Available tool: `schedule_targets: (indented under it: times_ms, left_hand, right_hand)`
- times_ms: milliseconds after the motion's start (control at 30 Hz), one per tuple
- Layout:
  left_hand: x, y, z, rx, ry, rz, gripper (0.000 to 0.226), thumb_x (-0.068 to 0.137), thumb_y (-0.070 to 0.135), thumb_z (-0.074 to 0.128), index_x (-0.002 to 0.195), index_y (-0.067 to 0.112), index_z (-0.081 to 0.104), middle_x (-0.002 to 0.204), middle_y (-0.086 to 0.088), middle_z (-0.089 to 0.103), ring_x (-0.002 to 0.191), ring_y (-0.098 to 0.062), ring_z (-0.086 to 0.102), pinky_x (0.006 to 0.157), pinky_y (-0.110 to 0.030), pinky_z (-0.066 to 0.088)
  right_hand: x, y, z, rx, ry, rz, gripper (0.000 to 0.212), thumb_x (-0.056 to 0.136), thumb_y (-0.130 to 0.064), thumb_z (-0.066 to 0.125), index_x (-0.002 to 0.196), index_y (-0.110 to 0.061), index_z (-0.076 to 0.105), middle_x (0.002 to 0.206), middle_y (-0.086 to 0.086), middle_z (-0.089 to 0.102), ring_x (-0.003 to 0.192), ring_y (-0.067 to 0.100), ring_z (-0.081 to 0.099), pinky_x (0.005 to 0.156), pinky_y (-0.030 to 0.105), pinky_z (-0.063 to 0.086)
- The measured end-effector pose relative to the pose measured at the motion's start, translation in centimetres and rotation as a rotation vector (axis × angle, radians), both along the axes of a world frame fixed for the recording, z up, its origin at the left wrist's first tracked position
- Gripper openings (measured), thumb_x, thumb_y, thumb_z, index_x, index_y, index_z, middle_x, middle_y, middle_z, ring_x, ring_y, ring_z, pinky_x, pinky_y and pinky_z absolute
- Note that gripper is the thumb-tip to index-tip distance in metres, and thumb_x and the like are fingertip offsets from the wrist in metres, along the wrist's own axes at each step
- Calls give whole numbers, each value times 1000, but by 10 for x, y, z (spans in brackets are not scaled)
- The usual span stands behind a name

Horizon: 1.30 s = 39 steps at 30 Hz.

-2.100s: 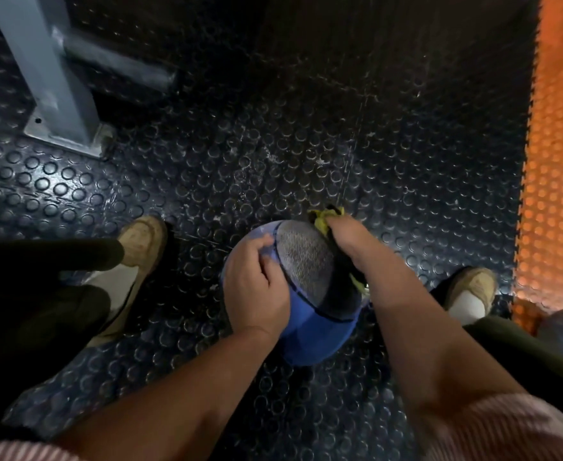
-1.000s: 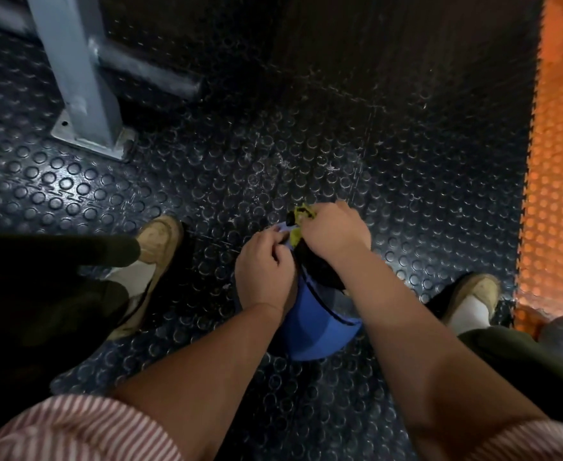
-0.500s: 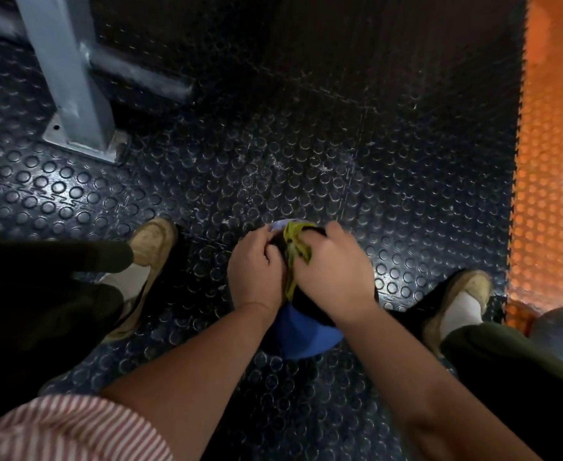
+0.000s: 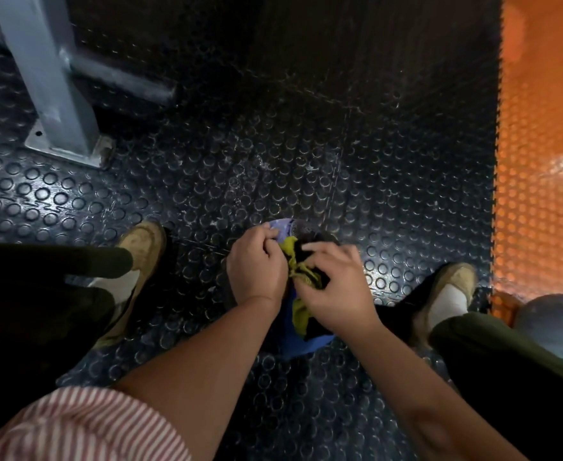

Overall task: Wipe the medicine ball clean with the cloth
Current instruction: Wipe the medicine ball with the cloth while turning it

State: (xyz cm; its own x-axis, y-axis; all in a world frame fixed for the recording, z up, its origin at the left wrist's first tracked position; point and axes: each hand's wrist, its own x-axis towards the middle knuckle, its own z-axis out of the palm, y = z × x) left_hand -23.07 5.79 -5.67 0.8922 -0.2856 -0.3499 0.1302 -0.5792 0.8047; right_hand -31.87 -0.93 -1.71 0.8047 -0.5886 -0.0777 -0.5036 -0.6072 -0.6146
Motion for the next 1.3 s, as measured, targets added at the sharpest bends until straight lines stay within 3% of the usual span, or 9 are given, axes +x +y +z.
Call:
schedule_targets:
  times_ms: [200, 367, 500, 667, 833, 967, 1067, 1167, 1300]
  left_hand:
    - [-3, 10, 1, -20, -56, -69, 34, 89, 11, 38, 104, 7, 68, 114, -4, 66, 108, -23, 58, 96, -45, 47]
    - [-5, 16, -8, -48, -10, -38, 30, 94, 9, 39, 104, 11, 67, 119, 0, 64, 114, -18, 55, 100, -35, 45]
    - [5, 9, -9, 3, 56, 4, 29, 97, 10, 39, 101, 19, 67, 119, 4, 62, 108, -15, 55, 92, -31, 45]
    - [8, 4, -9, -19, 39, -32, 31, 94, 9, 39, 98, 17, 69, 119, 4, 65, 111, -17, 57, 95, -37, 47]
    - [-1, 8, -6, -16, -17, -41, 31, 94, 11, 37, 105, 11, 66, 115, -2, 64, 107, -21, 56, 94, -41, 46]
    - [0, 5, -7, -25, 34, -14, 30, 98, 9, 38, 105, 12, 67, 120, -2, 62, 110, -19, 54, 95, -32, 44]
    - [7, 2, -6, 2, 82, 16, 30, 98, 11, 37, 98, 16, 66, 116, 5, 64, 104, -14, 56, 85, -23, 39]
    - [11, 2, -4, 29, 70, 31, 28, 96, 10, 38, 91, 19, 64, 107, 1, 66, 97, -21, 58, 74, -26, 39]
    - [4, 5, -1, 6, 52, -3, 33, 94, 6, 38, 103, 17, 68, 115, 7, 64, 105, -15, 56, 82, -25, 41]
  right_hand:
    - [23, -20, -10, 40, -21, 7, 5, 74, -10, 64, 75, -9, 68, 88, -2, 67, 84, 0, 44, 83, 19, 32]
    - [79, -60, -28, 328, 385, -221, 21, 81, -22, 61, 63, -12, 55, 57, 3, 52, 67, 24, 53, 55, 29, 40]
    - [66, -47, -17, 271, 258, -131, 22, 83, -24, 64, 79, -3, 67, 73, 11, 65, 79, 27, 56, 79, 32, 45]
    - [22, -19, 14, 157, 63, 108, 8, 72, -10, 74, 80, -12, 73, 99, -7, 68, 88, -7, 42, 83, 10, 27]
    - [36, -31, 3, 153, 128, 72, 4, 75, -14, 70, 78, -11, 71, 88, -6, 66, 88, 17, 41, 82, 17, 35]
    - [71, -57, -20, 221, 263, -98, 36, 82, -18, 62, 50, -18, 45, 51, -1, 46, 68, 21, 46, 78, 27, 33]
    - [75, -52, -23, 179, 295, -118, 38, 82, -26, 61, 49, -22, 43, 57, 1, 49, 87, 31, 53, 82, 31, 40]
    - [49, -29, -7, 88, 177, 54, 22, 79, -22, 64, 58, -19, 57, 71, -2, 62, 82, 27, 54, 83, 27, 29]
    - [24, -17, 2, 23, 103, 163, 6, 76, -17, 67, 73, -11, 70, 88, 0, 68, 83, 21, 55, 78, 26, 25]
